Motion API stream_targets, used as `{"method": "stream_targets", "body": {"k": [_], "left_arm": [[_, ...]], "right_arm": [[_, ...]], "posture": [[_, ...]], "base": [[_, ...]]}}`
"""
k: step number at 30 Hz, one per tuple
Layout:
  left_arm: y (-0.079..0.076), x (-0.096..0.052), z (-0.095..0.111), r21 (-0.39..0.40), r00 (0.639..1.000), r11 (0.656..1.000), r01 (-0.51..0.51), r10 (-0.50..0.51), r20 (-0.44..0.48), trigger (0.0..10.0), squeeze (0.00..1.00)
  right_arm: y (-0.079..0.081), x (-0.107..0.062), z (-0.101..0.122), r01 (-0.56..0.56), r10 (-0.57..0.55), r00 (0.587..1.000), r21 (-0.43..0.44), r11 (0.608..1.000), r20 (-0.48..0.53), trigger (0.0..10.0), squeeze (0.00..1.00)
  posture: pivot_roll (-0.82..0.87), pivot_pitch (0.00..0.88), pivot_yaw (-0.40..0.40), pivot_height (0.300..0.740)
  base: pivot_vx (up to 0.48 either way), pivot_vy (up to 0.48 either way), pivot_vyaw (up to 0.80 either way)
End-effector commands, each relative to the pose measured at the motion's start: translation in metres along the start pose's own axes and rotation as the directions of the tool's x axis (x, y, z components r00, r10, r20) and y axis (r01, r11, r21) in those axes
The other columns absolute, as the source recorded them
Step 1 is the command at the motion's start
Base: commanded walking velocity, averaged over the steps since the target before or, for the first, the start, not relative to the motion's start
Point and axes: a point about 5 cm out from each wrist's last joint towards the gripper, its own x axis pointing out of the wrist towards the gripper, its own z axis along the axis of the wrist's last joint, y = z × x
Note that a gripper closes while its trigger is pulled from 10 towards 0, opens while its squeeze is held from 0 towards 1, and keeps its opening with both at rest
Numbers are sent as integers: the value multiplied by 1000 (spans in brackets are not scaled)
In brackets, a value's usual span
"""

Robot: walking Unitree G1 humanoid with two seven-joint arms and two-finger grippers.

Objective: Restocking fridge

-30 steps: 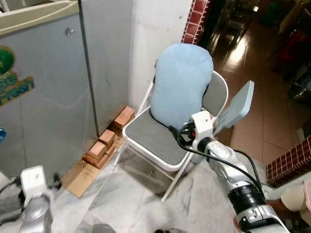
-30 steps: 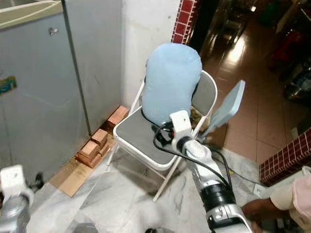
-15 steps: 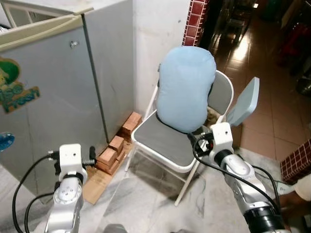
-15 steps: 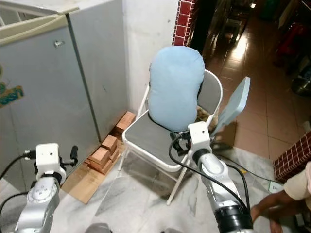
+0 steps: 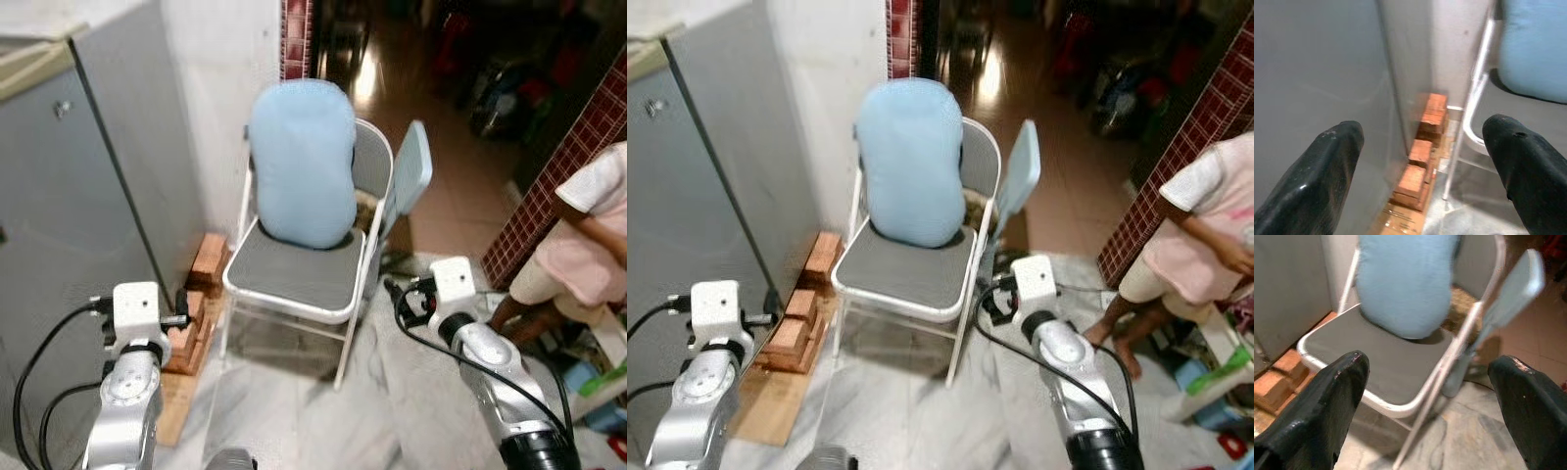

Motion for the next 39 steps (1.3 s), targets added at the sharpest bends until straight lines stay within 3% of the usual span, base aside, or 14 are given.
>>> {"method": "stream_targets", "body": {"k": [1, 10, 19, 21, 25, 34, 39], "left_arm": [[12, 3, 4, 6, 999, 999, -43, 43, 2, 10000, 0], [27, 12, 16, 1, 996, 997, -79, 79, 29, 10000, 0], [52, 15, 25, 3, 973, 975, -220, 219, 74, 10000, 0], [61, 13, 25, 2, 954, 957, -289, 288, 79, 10000, 0], [66, 12, 22, -13, 949, 951, -308, 308, 63, 10000, 0], [47, 11, 24, -31, 968, 974, -226, 228, 103, 10000, 0], [24, 7, 22, -39, 985, 992, -123, 126, 115, 10000, 0]], "right_arm": [[3, 3, 14, -12, 12, 999, -5, 1000, 45, 10000, 0], [2, 2, 15, -4, 4, 999, -5, 1000, 41, 10000, 0], [2, 4, 16, -3, 4, 999, -8, 1000, 41, 10000, 0], [2, 5, 16, -4, 4, 999, -9, 1000, 40, 10000, 0], [2, 6, 15, -8, 8, 999, -12, 1000, 36, 10000, 0], [5, 9, 17, -14, 14, 999, -15, 1000, 38, 10000, 0], [5, 9, 15, -5, 5, 1000, -11, 1000, 29, 10000, 0]], "posture": [[55, 0, -67, 740], [53, 0, -69, 740], [59, 0, -75, 740], [61, 0, -77, 740], [64, 0, -81, 740], [67, 0, -81, 740], [62, 0, -75, 740]], "base": [[0, 480, 0], [0, 480, 0], [0, 480, 0], [0, 480, 0], [0, 480, 0], [0, 267, 0], [0, 0, -255]]}}
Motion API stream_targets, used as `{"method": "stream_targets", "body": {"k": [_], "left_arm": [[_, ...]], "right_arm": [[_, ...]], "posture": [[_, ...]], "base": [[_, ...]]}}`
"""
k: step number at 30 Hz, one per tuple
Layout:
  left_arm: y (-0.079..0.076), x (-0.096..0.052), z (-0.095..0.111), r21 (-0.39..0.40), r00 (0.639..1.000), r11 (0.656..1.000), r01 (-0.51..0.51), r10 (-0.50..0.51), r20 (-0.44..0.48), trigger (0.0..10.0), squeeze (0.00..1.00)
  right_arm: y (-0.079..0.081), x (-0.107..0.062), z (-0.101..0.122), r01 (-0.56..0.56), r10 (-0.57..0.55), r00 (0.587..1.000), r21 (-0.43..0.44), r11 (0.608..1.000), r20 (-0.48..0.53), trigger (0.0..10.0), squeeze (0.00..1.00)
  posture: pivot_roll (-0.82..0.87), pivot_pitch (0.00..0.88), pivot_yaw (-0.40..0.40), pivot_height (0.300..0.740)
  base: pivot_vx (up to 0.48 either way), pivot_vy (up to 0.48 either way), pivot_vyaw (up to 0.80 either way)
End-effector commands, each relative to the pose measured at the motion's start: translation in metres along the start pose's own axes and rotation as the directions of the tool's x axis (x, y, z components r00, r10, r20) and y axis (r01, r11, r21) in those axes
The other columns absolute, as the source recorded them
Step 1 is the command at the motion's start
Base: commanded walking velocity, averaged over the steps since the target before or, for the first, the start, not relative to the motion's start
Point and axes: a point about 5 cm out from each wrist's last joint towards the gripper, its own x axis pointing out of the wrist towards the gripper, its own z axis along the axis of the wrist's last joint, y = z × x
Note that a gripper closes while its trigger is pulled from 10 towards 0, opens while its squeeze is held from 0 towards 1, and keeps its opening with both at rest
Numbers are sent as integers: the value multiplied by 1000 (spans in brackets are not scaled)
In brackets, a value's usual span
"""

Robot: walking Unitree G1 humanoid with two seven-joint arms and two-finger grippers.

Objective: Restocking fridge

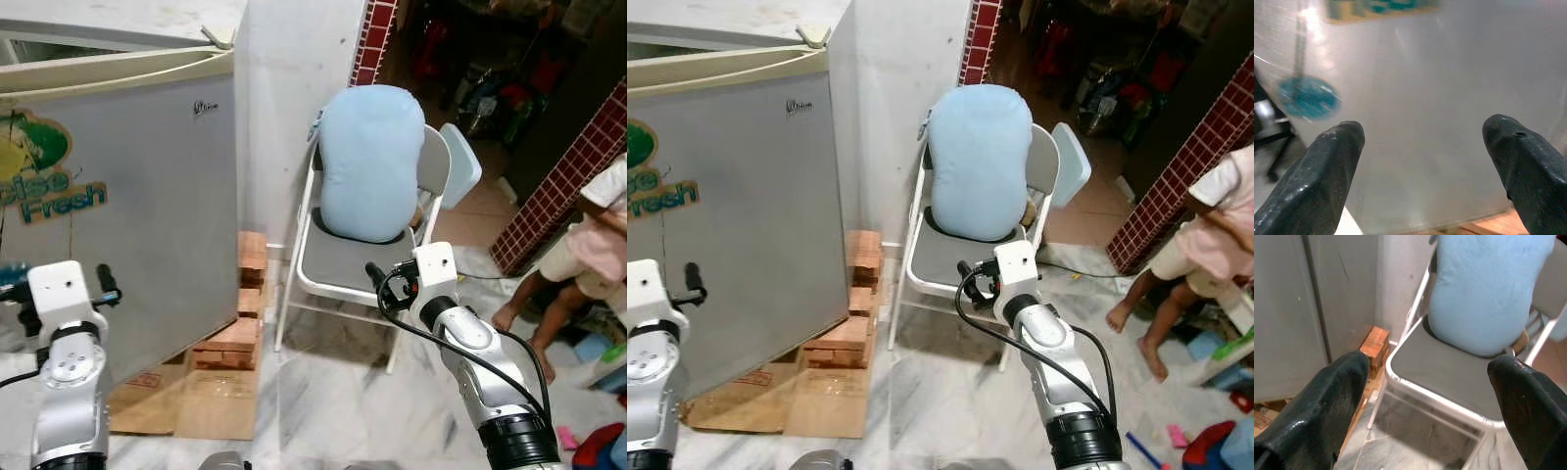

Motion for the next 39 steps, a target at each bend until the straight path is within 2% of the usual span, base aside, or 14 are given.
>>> {"method": "stream_targets", "body": {"k": [1, 8, 16, 23, 34, 39], "left_arm": [[-8, -1, 6, 3, 999, 999, 45, -45, 25, 10000, 0], [-18, -5, 3, -5, 995, 996, 93, -93, 17, 10000, 0], [-36, -8, 6, -61, 986, 984, 167, -167, 18, 10000, 0], [-48, -13, 11, -76, 975, 972, 222, -220, 31, 10000, 0], [-51, -17, 18, -79, 973, 970, 230, -228, 39, 10000, 0], [-51, -18, 14, -102, 972, 966, 236, -236, 10, 10000, 0]], "right_arm": [[-5, 0, 3, 20, -20, 1000, -3, 1000, 5, 10000, 0], [-4, 0, 3, 21, -21, 1000, -1, 1000, 6, 10000, 0], [-2, 2, 2, 18, -18, 1000, 6, 1000, 2, 10000, 0], [-2, 6, 5, 16, -16, 1000, 4, 1000, 7, 10000, 0], [-8, 9, 11, 35, -35, 999, 4, 999, 12, 10000, 0], [-9, 6, 10, 39, -39, 999, 11, 999, 5, 10000, 0]], "posture": [[58, 0, -71, 740], [55, 0, -66, 740], [64, 0, -63, 740], [83, 0, -71, 740], [87, 0, -67, 740], [69, 0, -65, 740]], "base": [[0, 0, -800], [0, 0, -800], [0, 0, -784], [-163, 0, -230], [-309, 0, -786], [-346, 0, -800]]}}
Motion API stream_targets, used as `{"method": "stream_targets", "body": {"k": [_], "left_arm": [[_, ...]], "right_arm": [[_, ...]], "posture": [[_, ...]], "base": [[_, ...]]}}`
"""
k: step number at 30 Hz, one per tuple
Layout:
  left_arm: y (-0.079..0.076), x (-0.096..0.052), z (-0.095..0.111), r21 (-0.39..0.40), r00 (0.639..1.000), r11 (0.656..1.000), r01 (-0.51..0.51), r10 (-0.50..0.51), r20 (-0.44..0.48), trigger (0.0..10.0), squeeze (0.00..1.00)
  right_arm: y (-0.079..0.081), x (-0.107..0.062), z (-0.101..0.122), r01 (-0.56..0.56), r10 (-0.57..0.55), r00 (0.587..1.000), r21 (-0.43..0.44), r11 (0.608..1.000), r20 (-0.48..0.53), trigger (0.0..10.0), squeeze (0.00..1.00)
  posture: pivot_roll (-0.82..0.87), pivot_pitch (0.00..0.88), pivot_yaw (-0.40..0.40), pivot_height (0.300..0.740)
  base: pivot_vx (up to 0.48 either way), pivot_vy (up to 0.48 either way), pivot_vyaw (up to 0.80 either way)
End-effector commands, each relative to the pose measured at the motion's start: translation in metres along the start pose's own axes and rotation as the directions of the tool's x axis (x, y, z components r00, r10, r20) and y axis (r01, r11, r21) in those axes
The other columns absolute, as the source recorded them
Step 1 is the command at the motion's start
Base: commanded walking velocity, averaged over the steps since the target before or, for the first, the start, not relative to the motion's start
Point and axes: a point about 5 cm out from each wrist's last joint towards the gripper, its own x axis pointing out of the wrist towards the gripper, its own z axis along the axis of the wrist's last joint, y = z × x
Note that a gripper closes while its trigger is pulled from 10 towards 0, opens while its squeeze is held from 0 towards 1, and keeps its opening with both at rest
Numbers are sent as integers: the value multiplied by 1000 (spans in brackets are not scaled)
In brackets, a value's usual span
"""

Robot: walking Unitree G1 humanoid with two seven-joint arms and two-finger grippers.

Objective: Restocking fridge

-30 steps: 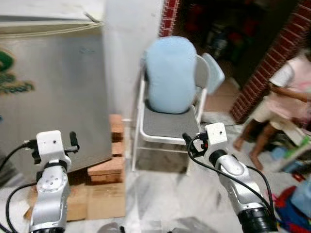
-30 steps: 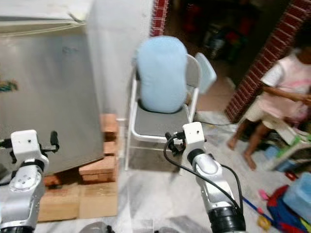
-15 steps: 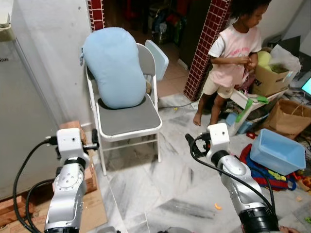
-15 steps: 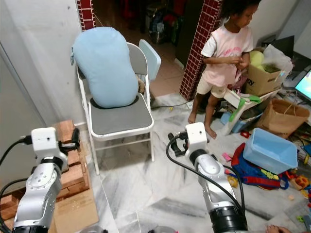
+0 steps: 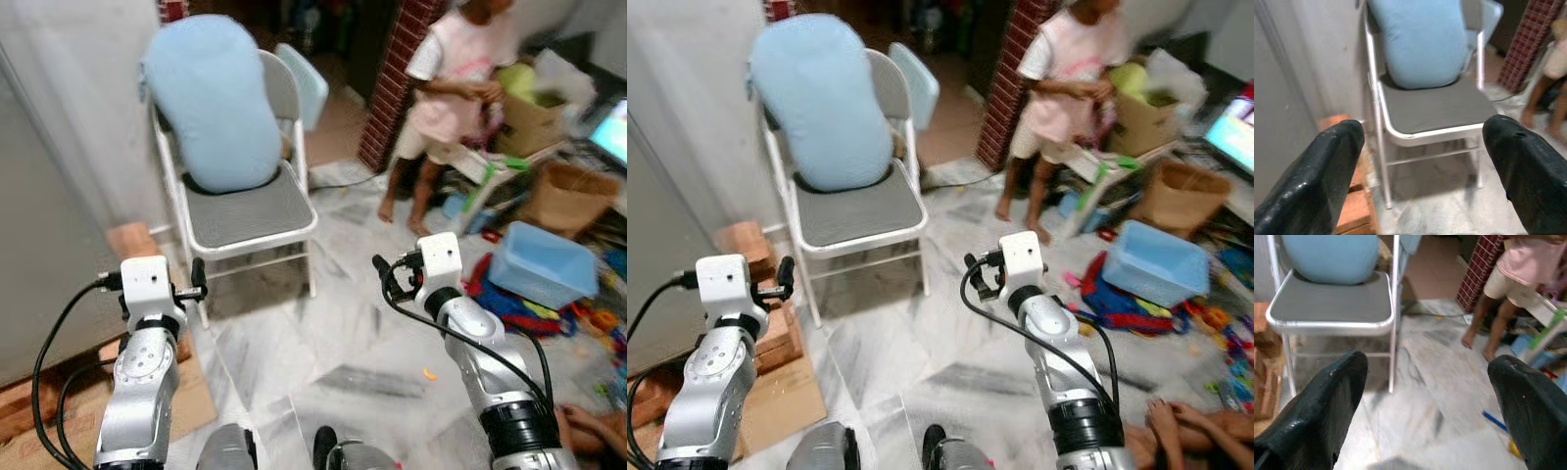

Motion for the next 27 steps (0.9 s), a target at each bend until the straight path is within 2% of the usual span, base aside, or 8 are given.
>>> {"method": "stream_targets", "body": {"k": [1, 8, 12, 27], "left_arm": [[-2, -3, -3, -14, 1000, 1000, 14, -14, -18, 10000, 0], [2, -2, -7, -24, 999, 1000, 13, -14, -49, 10000, 0], [2, -1, -5, -4, 999, 999, 32, -32, -36, 10000, 0], [-7, -1, -5, -23, 988, 989, 144, -145, -45, 10000, 0]], "right_arm": [[-6, 0, 8, 19, -19, 1000, -5, 1000, 17, 10000, 0], [-10, -7, 2, 42, -42, 999, 28, 999, -5, 10000, 0], [-10, -8, 2, 49, -49, 999, 30, 998, -5, 10000, 0], [-11, -12, 2, 76, -76, 997, 65, 995, -7, 10000, 0]], "posture": [[69, 0, -65, 740], [52, 0, -60, 740], [44, 0, -57, 740], [37, 0, -46, 740]], "base": [[-356, 0, -800], [-379, 0, -800], [-278, 393, -800], [0, 456, -800]]}}
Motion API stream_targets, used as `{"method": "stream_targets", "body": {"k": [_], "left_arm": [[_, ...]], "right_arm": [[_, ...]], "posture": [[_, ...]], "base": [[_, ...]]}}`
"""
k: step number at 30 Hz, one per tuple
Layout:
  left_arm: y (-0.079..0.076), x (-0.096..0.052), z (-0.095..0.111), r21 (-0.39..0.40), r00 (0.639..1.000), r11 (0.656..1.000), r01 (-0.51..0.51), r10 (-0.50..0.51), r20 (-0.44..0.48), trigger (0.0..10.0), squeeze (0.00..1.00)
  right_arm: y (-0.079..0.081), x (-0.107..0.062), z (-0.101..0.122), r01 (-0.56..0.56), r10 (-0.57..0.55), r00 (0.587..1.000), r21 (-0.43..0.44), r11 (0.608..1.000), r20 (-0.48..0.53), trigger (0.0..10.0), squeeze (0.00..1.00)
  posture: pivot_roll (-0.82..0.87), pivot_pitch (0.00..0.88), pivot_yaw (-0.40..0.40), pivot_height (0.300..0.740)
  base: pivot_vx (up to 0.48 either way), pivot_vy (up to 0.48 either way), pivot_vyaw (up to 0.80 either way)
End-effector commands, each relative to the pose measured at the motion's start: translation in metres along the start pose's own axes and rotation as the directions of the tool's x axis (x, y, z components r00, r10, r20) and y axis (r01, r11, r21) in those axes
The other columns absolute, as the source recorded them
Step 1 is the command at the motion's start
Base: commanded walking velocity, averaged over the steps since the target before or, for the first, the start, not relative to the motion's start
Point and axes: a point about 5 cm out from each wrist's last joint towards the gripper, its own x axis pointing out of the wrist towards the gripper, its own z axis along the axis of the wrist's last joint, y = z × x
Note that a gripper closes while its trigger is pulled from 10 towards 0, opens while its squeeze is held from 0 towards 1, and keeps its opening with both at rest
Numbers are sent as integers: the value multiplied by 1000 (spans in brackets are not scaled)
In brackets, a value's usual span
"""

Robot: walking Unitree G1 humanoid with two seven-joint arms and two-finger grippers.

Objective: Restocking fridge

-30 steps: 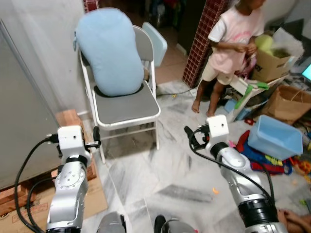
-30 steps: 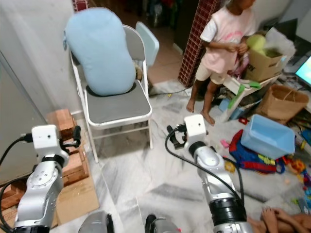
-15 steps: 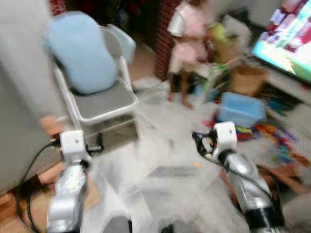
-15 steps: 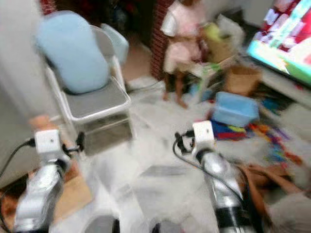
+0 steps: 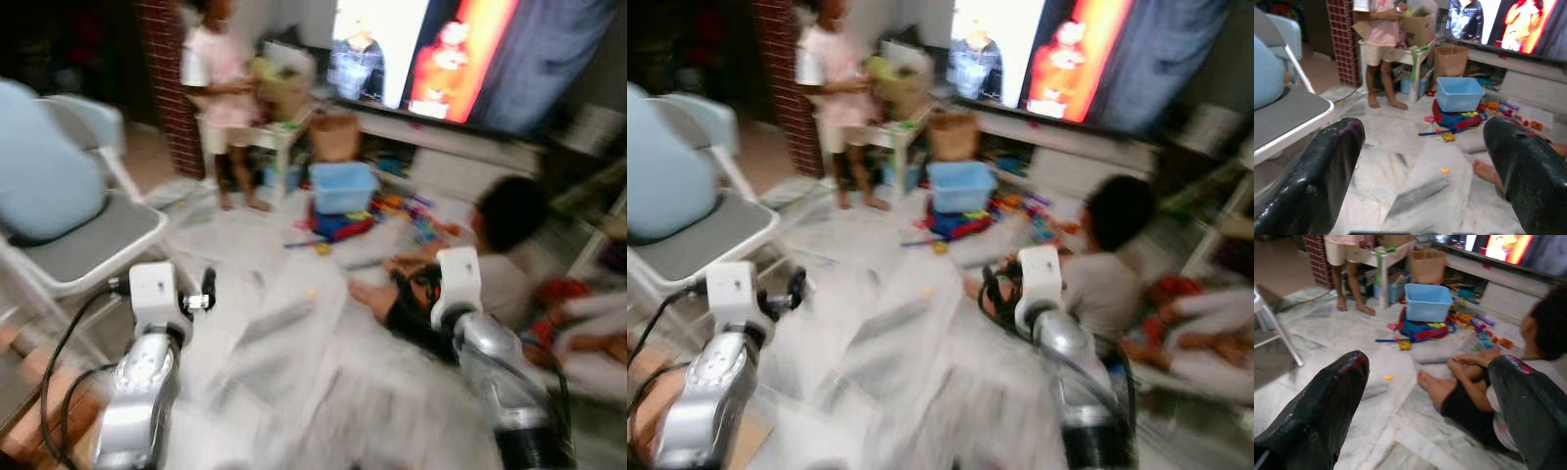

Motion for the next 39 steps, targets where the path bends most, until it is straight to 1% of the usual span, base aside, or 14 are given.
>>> {"method": "stream_targets", "body": {"k": [1, 6, 9, 10, 12, 15, 20, 24, 27, 29, 34, 36, 39], "left_arm": [[-2, -1, -4, -2, 1000, 1000, 18, -18, -24, 10000, 0], [-3, -2, -4, 3, 999, 999, 40, -40, -29, 10000, 0], [-6, -3, -6, 8, 996, 997, 76, -76, -44, 10000, 0], [-10, -2, -7, 11, 994, 995, 98, -98, -53, 10000, 0], [-12, 0, -7, 16, 992, 993, 115, -114, -58, 10000, 0], [-18, 3, -4, 26, 988, 988, 151, -150, -48, 10000, 0], [-21, 8, 0, 25, 983, 983, 180, -179, -38, 10000, 0], [-23, 9, 3, 38, 978, 977, 208, -207, -20, 10000, 0], [-23, 8, 6, 27, 973, 973, 230, -230, -1, 10000, 0], [-25, 7, 5, 7, 970, 970, 242, -242, -3, 10000, 0], [-32, 3, 2, -5, 963, 963, 269, -269, -5, 10000, 0], [-38, 1, 2, -13, 957, 957, 291, -291, -5, 10000, 0], [-40, 1, 3, -19, 953, 953, 302, -302, 2, 10000, 0]], "right_arm": [[0, 1, 6, 7, -7, 1000, 7, 1000, 11, 10000, 0], [-6, -7, 7, 54, -55, 998, 61, 997, 11, 10000, 0], [-10, -15, 6, 107, -109, 994, 89, 990, 23, 10000, 0], [-12, -18, 7, 137, -141, 990, 102, 985, 31, 10000, 0], [-14, -20, 9, 156, -162, 986, 110, 982, 43, 10000, 0], [-16, -27, 13, 199, -209, 976, 134, 971, 67, 10000, 0], [-20, -33, 13, 249, -263, 962, 161, 955, 76, 10000, 0], [-22, -33, 13, 264, -278, 957, 161, 951, 77, 10000, 0], [-22, -32, 15, 272, -288, 954, 165, 948, 79, 10000, 0], [-21, -31, 15, 272, -288, 954, 167, 948, 80, 10000, 0], [-20, -30, 15, 268, -284, 955, 166, 949, 81, 10000, 0], [-19, -29, 17, 268, -284, 955, 164, 949, 85, 10000, 0], [-17, -28, 18, 265, -282, 955, 165, 950, 87, 10000, 0]], "posture": [[37, 0, -46, 740], [26, 0, -29, 740], [3, 0, -5, 740], [-11, 0, 7, 740], [-14, 0, 9, 740], [-30, 0, 26, 740], [-45, 0, 43, 740], [-44, 0, 45, 740], [-38, 0, 44, 740], [-32, 0, 41, 740], [-31, 0, 42, 740], [-32, 0, 43, 740], [-32, 0, 40, 740]], "base": [[0, 469, -800], [0, 472, -800], [0, 472, -800], [0, 472, -800], [0, 474, -800], [0, 476, -800], [0, 475, -800], [0, 0, -800], [0, 0, -800], [0, 0, -800], [0, 0, -800], [0, 0, -800], [0, 0, -800]]}}
